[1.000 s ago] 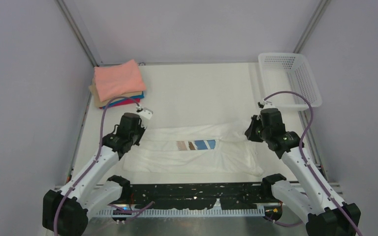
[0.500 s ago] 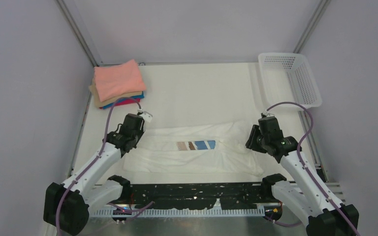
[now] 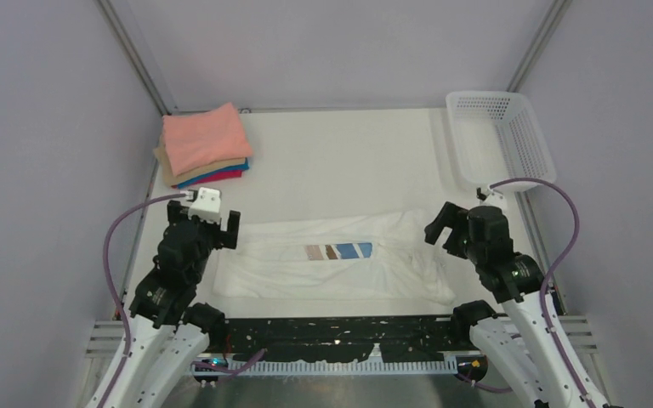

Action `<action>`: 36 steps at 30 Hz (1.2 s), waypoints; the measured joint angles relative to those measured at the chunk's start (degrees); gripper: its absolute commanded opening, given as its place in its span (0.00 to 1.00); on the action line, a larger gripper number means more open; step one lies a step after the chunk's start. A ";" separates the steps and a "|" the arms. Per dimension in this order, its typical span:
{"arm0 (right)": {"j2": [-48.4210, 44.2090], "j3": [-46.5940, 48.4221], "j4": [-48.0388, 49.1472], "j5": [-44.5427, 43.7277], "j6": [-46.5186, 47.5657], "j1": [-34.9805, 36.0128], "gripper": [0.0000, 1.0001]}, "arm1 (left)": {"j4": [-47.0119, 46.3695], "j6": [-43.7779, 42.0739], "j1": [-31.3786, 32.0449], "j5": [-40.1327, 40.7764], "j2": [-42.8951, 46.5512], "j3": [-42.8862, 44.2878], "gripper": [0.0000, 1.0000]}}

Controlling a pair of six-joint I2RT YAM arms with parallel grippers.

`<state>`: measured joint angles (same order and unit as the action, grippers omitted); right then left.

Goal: Fold and stack the t-shirts
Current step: Fold the other side of the tshirt into a rectangle, then rotate the tshirt 90 degrees

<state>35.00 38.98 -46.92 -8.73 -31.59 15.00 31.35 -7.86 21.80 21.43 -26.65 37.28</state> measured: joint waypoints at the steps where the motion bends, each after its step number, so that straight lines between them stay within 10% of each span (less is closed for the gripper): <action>1: -0.70 0.55 1.51 0.35 0.66 0.00 0.95 | -1.27 1.99 0.04 -0.94 0.72 0.00 1.00; 17: 34.14 1.31 18.67 5.95 9.27 16.06 0.95 | -16.33 33.00 0.20 -12.81 -22.67 -0.61 1.00; 36: 16.76 -5.68 10.86 4.96 4.33 34.99 0.95 | -16.61 36.37 -0.61 -10.93 -31.54 -2.95 1.00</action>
<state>51.77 33.30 -36.05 -3.77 -27.27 50.00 14.74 28.51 21.19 10.50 -58.19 34.33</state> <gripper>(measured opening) 0.949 0.995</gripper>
